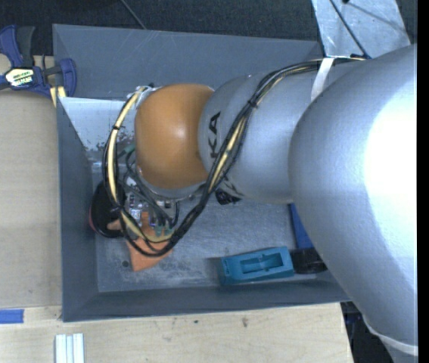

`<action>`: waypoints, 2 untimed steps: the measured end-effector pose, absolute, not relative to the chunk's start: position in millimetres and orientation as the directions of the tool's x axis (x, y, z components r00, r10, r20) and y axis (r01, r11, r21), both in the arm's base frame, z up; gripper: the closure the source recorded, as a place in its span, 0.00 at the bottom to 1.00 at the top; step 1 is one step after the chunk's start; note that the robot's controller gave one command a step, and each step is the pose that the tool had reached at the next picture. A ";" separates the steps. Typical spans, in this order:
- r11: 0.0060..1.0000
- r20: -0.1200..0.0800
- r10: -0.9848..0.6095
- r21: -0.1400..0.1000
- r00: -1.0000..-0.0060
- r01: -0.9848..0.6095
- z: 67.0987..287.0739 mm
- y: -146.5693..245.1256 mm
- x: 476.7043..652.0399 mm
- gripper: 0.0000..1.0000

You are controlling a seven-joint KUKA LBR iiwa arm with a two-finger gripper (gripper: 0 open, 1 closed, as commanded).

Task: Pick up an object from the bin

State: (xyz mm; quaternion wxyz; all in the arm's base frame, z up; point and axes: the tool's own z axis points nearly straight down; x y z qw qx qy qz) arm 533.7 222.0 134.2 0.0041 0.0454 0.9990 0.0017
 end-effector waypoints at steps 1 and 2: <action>0.997 0.006 0.075 -0.003 -0.997 0.075 170.1 220.6 523.5 1.00; 0.998 -0.012 0.064 0.005 -0.998 0.063 148.0 225.3 535.1 1.00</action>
Offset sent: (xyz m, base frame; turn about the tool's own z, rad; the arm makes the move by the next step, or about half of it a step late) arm 0.0072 0.0053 -0.0642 -0.0379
